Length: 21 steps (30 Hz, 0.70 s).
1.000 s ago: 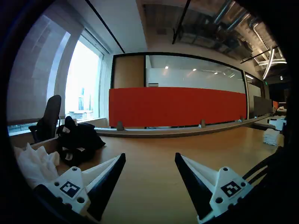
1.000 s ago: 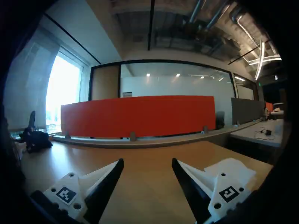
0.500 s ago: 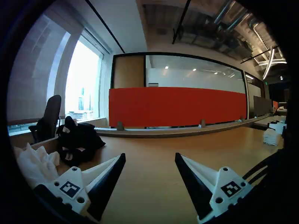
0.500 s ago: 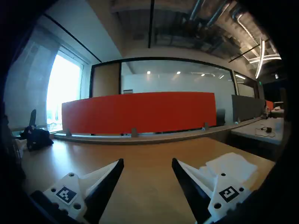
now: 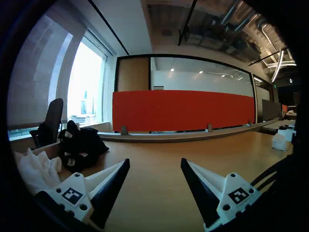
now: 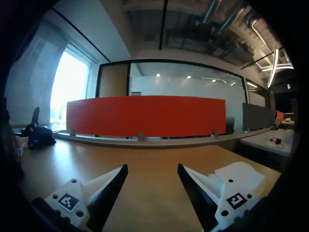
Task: Fold towel
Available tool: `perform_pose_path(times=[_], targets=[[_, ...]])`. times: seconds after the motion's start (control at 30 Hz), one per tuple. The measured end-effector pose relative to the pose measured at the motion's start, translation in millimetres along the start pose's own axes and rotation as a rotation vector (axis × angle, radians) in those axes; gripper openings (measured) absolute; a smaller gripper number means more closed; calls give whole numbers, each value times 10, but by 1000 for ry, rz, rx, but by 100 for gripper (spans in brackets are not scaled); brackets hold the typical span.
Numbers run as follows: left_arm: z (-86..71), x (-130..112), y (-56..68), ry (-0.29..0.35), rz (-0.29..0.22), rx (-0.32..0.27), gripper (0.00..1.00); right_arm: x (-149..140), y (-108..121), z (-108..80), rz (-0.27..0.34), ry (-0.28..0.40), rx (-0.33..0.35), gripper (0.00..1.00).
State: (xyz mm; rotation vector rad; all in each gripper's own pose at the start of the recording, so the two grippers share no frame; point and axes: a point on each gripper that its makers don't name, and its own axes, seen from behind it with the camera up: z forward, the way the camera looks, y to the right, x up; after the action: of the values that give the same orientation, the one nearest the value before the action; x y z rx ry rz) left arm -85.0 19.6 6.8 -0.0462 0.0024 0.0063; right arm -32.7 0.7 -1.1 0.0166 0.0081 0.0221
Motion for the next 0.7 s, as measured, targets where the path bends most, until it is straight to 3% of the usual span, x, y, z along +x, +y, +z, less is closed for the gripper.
perform_pose_path(times=[0.7], targets=[[-1,-2,-3,0,0,0,98,7,-17,-21,0,-2,1,100]])
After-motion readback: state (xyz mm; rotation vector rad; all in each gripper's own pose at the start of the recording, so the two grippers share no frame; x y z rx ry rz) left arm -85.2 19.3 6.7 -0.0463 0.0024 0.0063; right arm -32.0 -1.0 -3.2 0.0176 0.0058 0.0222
